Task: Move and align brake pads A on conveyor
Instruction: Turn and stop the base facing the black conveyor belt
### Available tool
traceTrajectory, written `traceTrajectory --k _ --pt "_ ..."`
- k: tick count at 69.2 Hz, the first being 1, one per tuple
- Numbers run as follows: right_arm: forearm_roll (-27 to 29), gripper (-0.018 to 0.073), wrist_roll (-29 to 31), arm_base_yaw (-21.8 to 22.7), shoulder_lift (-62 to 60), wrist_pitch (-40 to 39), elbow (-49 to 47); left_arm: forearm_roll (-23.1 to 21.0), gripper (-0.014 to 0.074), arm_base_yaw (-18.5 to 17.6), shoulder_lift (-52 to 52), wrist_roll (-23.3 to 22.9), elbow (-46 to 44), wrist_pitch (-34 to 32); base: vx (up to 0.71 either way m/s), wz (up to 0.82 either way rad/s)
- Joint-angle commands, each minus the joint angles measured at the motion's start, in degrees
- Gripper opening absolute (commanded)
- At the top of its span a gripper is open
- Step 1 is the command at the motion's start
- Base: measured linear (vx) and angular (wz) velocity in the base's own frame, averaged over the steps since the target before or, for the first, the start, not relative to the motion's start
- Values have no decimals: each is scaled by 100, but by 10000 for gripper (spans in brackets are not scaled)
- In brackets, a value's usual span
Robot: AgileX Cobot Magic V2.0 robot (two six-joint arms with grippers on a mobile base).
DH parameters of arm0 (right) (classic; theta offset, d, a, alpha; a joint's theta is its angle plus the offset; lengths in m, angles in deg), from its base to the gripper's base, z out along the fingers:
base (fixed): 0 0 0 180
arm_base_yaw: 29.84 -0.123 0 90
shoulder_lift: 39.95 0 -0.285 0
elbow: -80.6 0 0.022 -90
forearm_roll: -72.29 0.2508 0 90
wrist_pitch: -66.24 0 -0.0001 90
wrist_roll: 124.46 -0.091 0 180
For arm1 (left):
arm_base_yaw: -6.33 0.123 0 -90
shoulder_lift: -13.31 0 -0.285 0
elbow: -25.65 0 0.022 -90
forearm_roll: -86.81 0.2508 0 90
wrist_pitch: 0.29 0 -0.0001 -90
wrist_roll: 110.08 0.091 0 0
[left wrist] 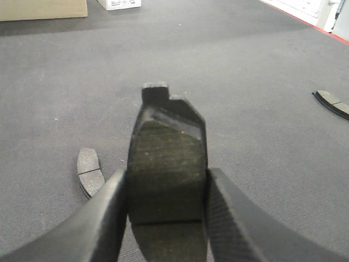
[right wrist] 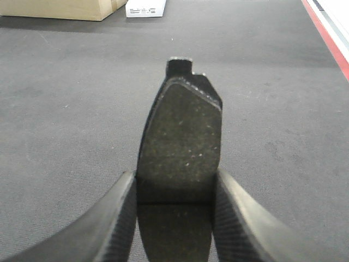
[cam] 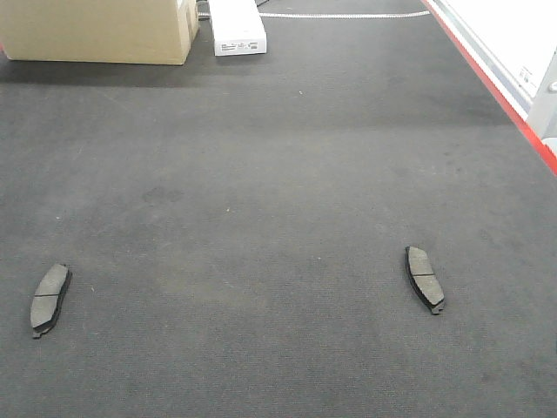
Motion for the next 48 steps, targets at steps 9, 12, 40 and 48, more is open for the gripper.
traceTrajectory --k 9,12,40,48 --pt "5 -3 46 17 49 -558 -189 47 -6 -27 125 6 -135 -561 0 0" --pt "5 -3 46 17 49 -558 -189 67 -6 -27 125 11 -135 -582 0 0" --pt "5 -3 46 17 49 -553 -189 -139 -6 -27 202 -541 -147 -650 0 0" --pt "5 -3 46 17 49 -553 -189 -114 -4 -27 807 -798 -287 -912 0 0"
